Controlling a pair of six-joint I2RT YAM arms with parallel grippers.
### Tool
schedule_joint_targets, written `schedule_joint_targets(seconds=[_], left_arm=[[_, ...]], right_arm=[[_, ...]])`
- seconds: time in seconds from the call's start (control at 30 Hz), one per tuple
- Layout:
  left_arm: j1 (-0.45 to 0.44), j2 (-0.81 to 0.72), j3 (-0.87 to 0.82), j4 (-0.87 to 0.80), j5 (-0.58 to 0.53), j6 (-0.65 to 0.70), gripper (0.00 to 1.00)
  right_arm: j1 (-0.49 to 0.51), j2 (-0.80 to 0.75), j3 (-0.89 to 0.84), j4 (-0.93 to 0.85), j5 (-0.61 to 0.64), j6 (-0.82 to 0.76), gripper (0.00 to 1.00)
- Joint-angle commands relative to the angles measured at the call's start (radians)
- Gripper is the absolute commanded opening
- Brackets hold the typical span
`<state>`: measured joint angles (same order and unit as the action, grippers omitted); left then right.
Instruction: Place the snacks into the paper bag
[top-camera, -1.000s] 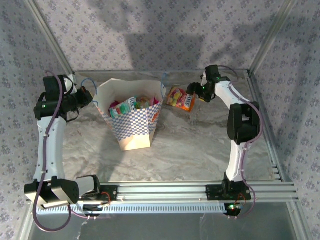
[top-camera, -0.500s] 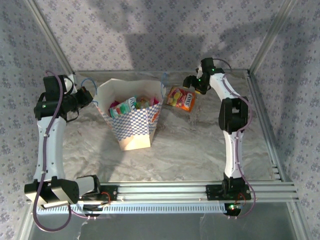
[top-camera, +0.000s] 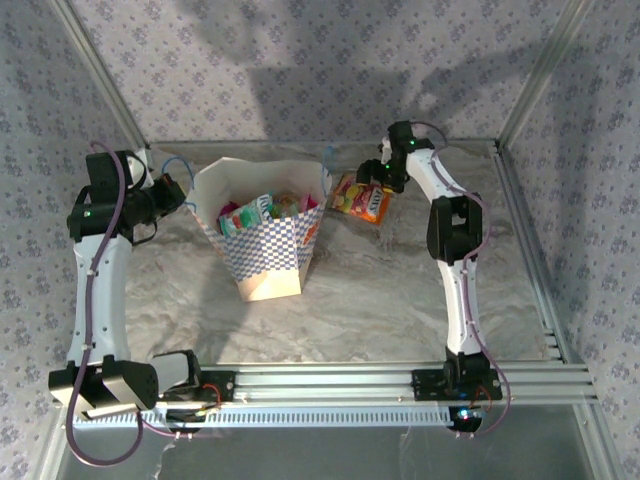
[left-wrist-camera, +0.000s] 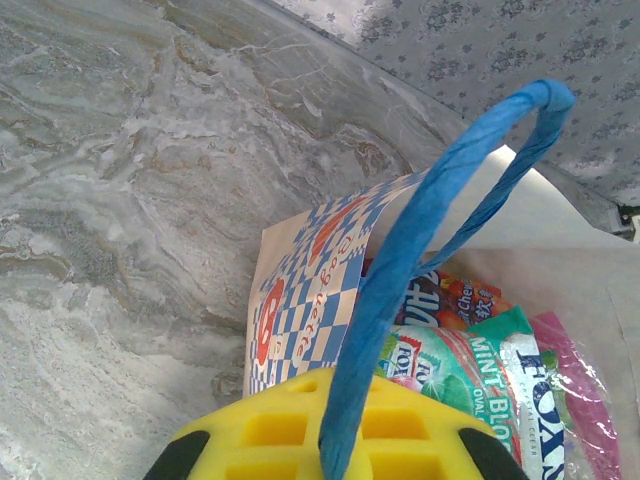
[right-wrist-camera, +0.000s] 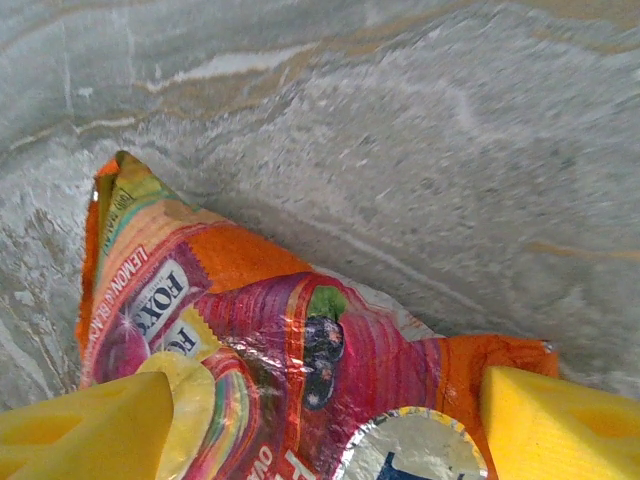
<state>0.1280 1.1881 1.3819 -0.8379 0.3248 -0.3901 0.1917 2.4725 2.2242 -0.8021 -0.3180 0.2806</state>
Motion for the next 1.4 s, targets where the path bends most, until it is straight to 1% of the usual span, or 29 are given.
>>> schedule_joint_targets(seconds=[0.0,0.1,0.17,0.33,0.53,0.7,0.83,0.9,1.03,1.17,1.27,1.37], left_arm=[[-0.002,-0.026,0.013,-0.018,0.008,0.003,0.0],[-0.002,-0.032,0.015,-0.025,0.008,0.004,0.0],[-0.003,-0.035,0.017,-0.03,0.008,0.005,0.0],[-0.003,-0.047,0.01,-0.026,0.008,0.0,0.0],[-0.004,-0.054,0.003,-0.022,0.017,-0.003,0.0],[-0.005,-0.066,-0.008,-0.021,0.015,0.0,0.0],[-0.004,-0.077,-0.021,-0.018,0.014,0.005,0.0],[-0.003,-0.078,-0.022,-0.02,0.011,0.009,0.0],[-0.002,-0.078,-0.021,-0.018,0.018,0.014,0.0],[-0.002,-0.084,-0.031,-0.014,0.018,0.017,0.0],[-0.003,-0.088,-0.039,-0.015,0.018,0.017,0.0],[-0.003,-0.091,-0.044,-0.015,0.016,0.02,0.0]], right_arm=[[0.007,0.016,0.031,-0.06,0.015,-0.041,0.82],[0.011,0.007,0.019,-0.088,0.003,-0.068,0.81],[0.017,-0.024,-0.027,-0.094,-0.004,-0.084,0.8],[0.044,-0.139,-0.233,-0.037,0.019,-0.108,0.8],[0.071,-0.254,-0.421,-0.018,0.105,-0.123,0.8],[0.091,-0.367,-0.584,0.024,0.097,-0.079,0.79],[0.102,-0.49,-0.767,0.11,0.096,-0.001,0.79],[0.103,-0.527,-0.818,0.126,0.095,0.025,0.79],[0.113,-0.591,-0.856,0.127,0.134,0.035,0.79],[0.107,-0.63,-0.829,0.128,0.178,0.033,0.79],[0.092,-0.628,-0.802,0.135,0.188,0.037,0.82],[0.079,-0.591,-0.778,0.138,0.182,0.037,0.83]])
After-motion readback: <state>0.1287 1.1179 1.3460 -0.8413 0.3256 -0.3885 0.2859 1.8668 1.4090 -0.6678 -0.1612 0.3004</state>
